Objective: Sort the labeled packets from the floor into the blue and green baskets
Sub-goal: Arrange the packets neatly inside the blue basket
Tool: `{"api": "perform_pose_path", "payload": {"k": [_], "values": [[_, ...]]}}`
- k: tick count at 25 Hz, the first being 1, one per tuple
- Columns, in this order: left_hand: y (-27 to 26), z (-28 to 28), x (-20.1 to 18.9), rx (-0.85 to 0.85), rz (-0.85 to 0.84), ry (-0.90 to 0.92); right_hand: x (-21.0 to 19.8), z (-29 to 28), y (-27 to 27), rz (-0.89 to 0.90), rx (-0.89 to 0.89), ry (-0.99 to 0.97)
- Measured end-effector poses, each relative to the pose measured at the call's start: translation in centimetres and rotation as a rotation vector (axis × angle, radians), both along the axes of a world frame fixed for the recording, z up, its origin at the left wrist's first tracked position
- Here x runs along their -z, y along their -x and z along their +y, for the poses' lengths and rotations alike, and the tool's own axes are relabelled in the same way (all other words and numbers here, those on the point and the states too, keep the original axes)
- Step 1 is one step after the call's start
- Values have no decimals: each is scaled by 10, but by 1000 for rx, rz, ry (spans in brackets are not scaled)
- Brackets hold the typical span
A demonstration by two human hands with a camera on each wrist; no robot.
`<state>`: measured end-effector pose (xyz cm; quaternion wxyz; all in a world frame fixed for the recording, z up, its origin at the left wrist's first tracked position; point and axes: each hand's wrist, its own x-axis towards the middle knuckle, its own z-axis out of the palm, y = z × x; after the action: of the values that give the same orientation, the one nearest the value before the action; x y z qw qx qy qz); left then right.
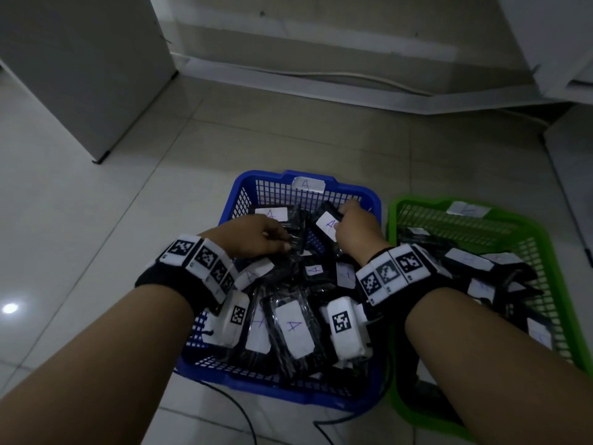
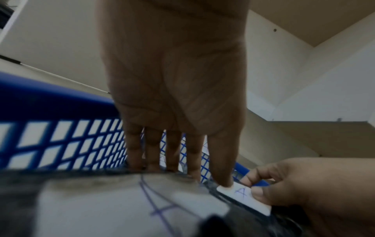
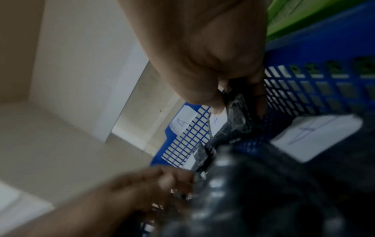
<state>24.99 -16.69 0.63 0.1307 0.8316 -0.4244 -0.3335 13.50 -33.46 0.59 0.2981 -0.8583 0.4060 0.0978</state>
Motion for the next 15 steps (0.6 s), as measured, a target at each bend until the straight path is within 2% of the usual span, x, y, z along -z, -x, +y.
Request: {"api": "perform_pose_path", "payload": {"k": [6,7,9,12,15], "values": [[9,25,-3,-72,236,9,-9,-1,4,5,47,-123],[11,29,-7,-58,225,-8,-12,1,6,-27,72,-182],[17,34,-12,-45,96,-31,-18,8,13,-111,177,-348],[27,36,-20,-232,-8,74,-25,22,26,-241,332,-607],[27,39,-29,-495,112,245,-30,31,37,-355,342,-726]]}}
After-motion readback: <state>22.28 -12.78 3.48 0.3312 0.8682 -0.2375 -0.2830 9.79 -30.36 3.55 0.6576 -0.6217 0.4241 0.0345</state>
